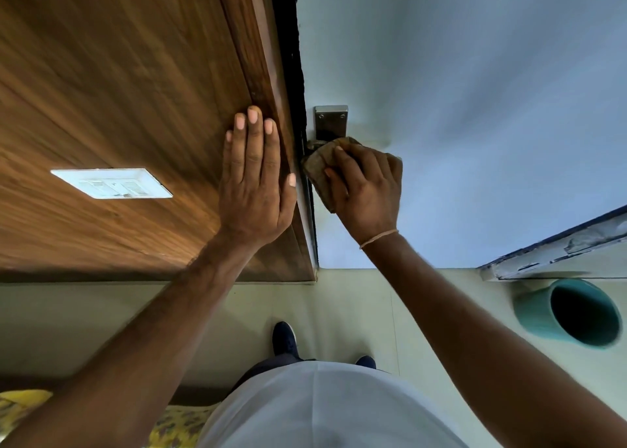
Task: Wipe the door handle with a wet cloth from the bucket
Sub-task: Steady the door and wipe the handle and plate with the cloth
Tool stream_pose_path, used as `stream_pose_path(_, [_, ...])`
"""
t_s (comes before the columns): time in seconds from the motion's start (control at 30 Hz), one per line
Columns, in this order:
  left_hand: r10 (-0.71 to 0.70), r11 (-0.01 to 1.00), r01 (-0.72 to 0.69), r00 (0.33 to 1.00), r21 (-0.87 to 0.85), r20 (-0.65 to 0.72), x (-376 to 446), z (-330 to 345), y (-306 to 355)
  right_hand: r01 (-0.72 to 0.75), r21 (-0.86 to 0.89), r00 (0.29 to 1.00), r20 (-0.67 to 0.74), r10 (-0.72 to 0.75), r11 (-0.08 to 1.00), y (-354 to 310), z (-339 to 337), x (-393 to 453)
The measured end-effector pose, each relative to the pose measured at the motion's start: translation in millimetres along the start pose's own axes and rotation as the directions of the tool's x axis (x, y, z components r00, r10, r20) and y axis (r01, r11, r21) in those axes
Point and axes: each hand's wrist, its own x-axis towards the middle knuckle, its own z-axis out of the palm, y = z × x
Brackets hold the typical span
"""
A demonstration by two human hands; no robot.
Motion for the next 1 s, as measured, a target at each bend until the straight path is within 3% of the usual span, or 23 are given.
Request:
stream_pose_path(0.13, [-0.027, 1.000, 0.026, 1.000, 0.006, 0.006, 0, 2, 1, 0.052, -0.029, 0.998, 0.039, -0.051, 0.998, -16, 13, 7])
stream_pose_path(0.33, [-0.033, 0.999, 0.033, 0.999, -0.005, 0.006, 0, 3, 1, 0.206, -0.053, 0.978, 0.023, -0.205, 0.977, 11, 5, 11])
stream_pose_path(0.53, [-0.023, 1.000, 0.023, 1.000, -0.015, 0.001, -2, 3, 3, 0.123, -0.010, 0.992, 0.017, -0.123, 0.992, 38, -18, 6])
stream_pose_path(0.73, [-0.039, 0.999, 0.040, 0.999, -0.001, 0.003, 2, 2, 4, 0.138, -0.099, 0.985, 0.114, -0.126, 0.985, -1, 5, 8])
stream_pose_path(1.0, [-0.052, 0.999, 0.052, 0.999, 0.000, 0.002, 3, 2, 11, 0.144, -0.145, 0.990, 0.018, -0.143, 0.979, 51, -16, -1])
